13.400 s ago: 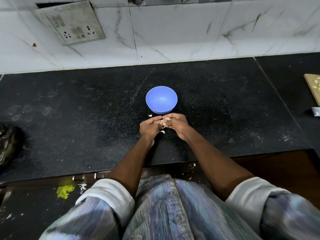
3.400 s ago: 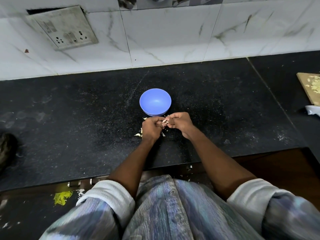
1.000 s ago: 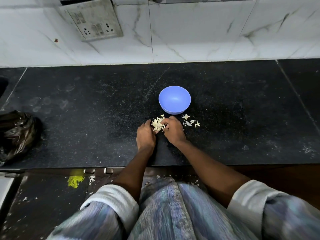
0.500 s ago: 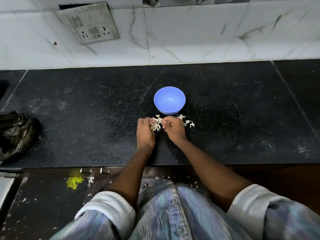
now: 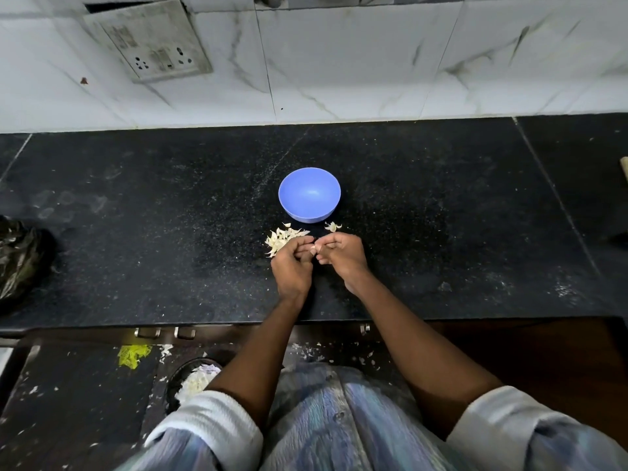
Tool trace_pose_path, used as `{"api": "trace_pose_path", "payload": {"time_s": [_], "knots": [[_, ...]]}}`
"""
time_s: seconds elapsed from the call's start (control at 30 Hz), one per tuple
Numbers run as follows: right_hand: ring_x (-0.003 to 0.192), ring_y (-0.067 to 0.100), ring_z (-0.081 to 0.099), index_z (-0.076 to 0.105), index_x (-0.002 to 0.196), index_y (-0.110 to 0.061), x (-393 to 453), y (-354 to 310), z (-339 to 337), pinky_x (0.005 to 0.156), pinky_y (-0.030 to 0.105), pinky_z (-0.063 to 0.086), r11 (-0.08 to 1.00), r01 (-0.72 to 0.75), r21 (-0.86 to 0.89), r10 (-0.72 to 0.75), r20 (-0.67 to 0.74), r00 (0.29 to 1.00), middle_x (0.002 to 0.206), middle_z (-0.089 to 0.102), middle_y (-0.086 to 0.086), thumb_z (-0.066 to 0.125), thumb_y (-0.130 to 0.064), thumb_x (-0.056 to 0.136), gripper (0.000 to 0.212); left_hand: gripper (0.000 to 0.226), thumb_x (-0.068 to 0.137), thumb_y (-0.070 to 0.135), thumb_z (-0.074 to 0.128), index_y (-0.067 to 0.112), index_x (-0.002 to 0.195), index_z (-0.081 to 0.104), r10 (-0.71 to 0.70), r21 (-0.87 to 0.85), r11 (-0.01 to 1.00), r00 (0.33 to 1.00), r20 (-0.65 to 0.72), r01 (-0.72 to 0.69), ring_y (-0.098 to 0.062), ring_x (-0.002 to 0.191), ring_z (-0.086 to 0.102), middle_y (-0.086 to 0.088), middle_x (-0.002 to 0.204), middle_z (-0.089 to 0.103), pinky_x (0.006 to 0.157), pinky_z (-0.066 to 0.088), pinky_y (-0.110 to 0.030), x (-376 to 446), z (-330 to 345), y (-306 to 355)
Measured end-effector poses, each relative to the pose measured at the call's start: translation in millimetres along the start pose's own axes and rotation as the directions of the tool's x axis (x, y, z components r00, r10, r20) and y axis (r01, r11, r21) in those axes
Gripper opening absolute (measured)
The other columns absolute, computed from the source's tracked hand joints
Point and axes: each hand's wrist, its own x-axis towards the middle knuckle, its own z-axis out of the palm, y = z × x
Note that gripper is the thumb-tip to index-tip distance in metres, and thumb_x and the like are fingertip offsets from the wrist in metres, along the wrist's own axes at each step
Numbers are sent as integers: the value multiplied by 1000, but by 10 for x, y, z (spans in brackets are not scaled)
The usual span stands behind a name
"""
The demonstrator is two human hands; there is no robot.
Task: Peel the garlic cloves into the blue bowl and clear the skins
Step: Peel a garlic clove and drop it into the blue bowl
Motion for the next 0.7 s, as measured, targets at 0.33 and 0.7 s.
{"api": "trace_pose_path", "payload": {"time_s": [0.33, 0.7], "knots": [[69, 15, 66, 72, 106, 6, -16, -69, 94, 66, 24, 58, 982, -185, 33, 183, 58, 981, 82, 72, 13, 64, 2, 93, 16, 5, 86, 14, 87, 13, 88, 82, -16, -5, 1000, 1000, 21, 16, 1, 65, 70, 9, 75, 77, 65, 53, -12, 185, -134, 64], [60, 15, 63, 74, 89, 6, -84, -135, 271, 54, 23, 51, 983, -156, -93, 150, -62, 987, 72, 71, 13, 65, 4, 87, 10, 9, 91, 23, 74, 25, 85, 68, 173, 164, 960, 944, 282, -225, -14, 75, 62, 8, 77, 67, 69, 49, -26, 382, -369, -84]]}}
